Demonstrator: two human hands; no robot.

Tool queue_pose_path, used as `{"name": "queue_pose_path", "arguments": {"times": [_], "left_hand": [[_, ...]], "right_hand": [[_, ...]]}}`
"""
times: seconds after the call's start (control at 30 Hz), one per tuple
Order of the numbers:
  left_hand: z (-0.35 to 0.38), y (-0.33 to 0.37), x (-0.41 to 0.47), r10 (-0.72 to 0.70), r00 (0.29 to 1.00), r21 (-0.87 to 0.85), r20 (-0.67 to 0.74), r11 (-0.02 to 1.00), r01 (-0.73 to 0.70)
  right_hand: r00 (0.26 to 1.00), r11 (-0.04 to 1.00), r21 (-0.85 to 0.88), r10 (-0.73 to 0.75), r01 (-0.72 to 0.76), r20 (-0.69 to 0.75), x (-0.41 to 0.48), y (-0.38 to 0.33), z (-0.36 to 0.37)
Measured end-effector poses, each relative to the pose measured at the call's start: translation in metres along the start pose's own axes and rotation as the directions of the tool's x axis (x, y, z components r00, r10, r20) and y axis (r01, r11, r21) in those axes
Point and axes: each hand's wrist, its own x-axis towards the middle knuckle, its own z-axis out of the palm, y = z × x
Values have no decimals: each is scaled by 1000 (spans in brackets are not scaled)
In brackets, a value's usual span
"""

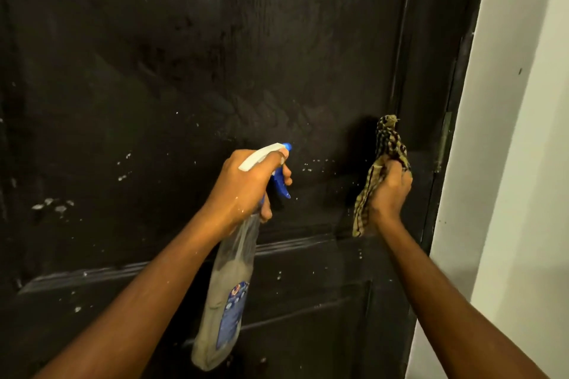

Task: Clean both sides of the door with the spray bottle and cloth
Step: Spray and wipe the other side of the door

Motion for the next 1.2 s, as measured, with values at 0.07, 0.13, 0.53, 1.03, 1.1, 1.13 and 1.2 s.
{"name": "queue_pose_path", "arguments": {"times": [0.07,0.13,0.53,1.03,1.1,1.13,1.2], "left_hand": [[-4,-2,-5,-27,999,2,19,1000,27],[-7,-5,-12,-44,998,1,38,999,44],[-44,-14,-43,-71,997,-66,25,995,73],[-56,-10,-60,-11,997,2,78,1000,11],[-49,-14,-60,-10,996,8,83,1000,9],[-45,-15,-59,-5,996,14,88,1000,3],[-34,-18,-57,-3,996,25,93,1000,1]], "right_hand": [[1000,1000,8,-4,4,-13,-5,-4,5],[999,1000,1,-24,24,-48,-9,-7,8],[992,992,28,-122,122,14,-49,-35,46],[945,912,395,219,-109,-244,-70,-47,14],[948,925,374,175,-66,-265,-72,-45,12],[951,932,358,153,-48,-270,-72,-45,12],[958,943,334,96,-1,-269,-69,-43,10]]}}
